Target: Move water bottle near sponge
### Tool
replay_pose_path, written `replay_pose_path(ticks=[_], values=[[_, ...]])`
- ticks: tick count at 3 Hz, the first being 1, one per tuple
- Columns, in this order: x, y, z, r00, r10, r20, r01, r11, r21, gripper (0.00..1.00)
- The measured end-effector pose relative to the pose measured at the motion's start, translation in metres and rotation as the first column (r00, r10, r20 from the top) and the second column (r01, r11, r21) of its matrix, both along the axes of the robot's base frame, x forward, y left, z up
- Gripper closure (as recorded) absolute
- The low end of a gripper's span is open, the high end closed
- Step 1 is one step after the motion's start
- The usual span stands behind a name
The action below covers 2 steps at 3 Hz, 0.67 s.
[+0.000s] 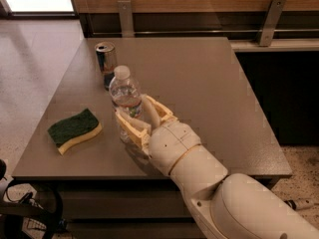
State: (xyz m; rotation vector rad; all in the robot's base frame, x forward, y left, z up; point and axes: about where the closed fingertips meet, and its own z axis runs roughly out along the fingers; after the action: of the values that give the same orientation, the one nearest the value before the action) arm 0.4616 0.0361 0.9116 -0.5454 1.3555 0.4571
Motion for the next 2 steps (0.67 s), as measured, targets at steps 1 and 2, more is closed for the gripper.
replay_pose_path(ticks=[1, 2], values=[[0.0, 0.0, 0.0, 1.0, 0.0, 0.0, 0.0, 1.0, 0.0, 0.48], [-0.0001, 0.0004, 0.0001, 1.0, 0.001, 0.0, -0.001, 1.0, 0.0, 0.18]])
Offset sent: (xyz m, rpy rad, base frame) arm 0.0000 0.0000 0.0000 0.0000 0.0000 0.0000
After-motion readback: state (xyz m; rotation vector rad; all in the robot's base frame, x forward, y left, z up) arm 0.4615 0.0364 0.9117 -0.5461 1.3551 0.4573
